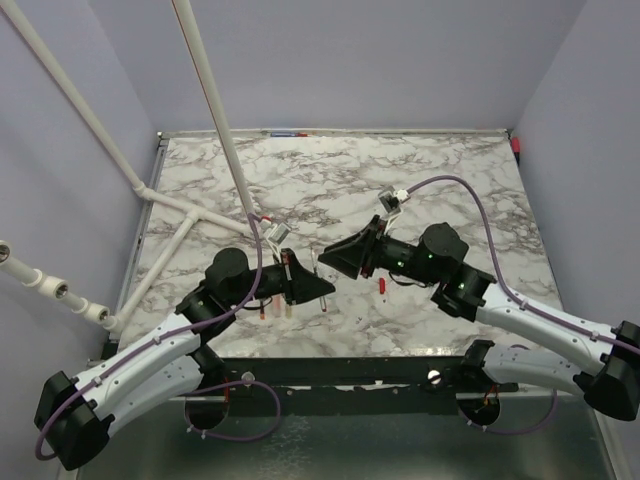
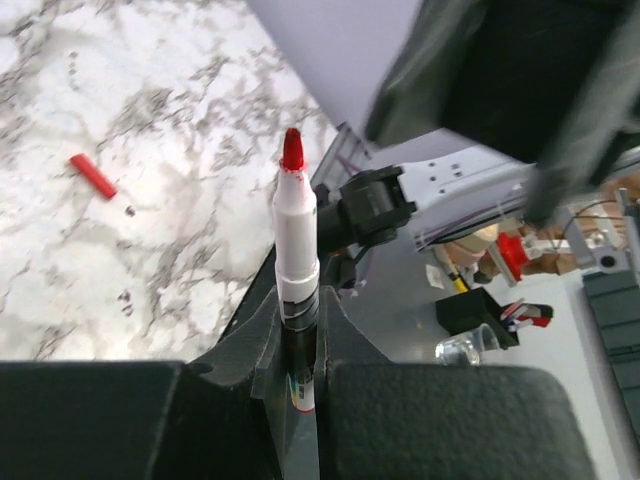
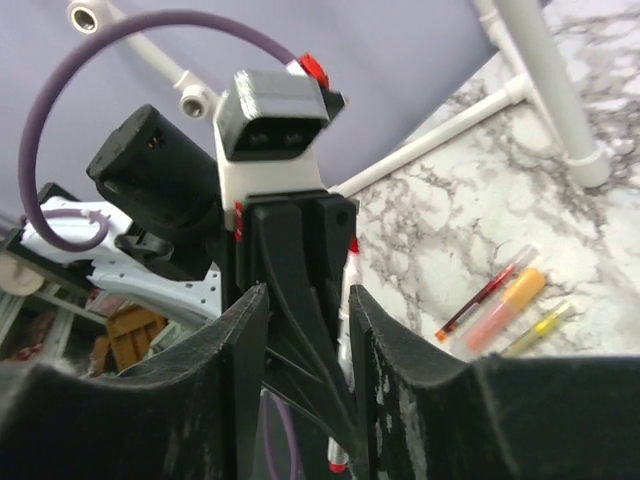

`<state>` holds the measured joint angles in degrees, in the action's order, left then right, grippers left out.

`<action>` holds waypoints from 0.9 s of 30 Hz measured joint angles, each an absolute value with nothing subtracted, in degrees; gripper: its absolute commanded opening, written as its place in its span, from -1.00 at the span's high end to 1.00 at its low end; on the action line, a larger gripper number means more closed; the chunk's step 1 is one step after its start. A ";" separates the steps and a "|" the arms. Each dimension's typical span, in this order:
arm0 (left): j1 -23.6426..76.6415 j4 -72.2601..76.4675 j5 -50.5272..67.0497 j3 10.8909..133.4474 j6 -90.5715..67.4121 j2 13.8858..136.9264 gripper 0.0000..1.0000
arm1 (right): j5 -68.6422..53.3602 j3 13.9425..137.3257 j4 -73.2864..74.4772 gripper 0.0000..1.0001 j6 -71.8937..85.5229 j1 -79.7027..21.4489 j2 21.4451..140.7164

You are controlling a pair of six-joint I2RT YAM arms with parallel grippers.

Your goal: Insert the pens into the pen caps

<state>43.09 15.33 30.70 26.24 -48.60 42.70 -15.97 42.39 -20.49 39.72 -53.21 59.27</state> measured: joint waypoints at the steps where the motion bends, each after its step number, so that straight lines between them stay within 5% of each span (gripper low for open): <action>1: 43.09 13.32 30.44 26.63 -47.51 43.00 1.00 | -15.16 43.20 -18.83 0.13 38.89 -53.21 58.81; 14: 43.07 -11.00 24.80 37.63 -29.85 44.03 1.00 | 6.04 50.41 11.05 0.03 32.86 -53.19 56.95; 27: 43.09 -17.72 21.32 39.83 -20.27 37.63 1.00 | 22.90 49.43 30.98 -0.01 37.58 -53.19 67.16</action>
<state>43.09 -17.72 21.32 39.83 -20.27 37.63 22.90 49.43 30.98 37.58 -53.19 67.16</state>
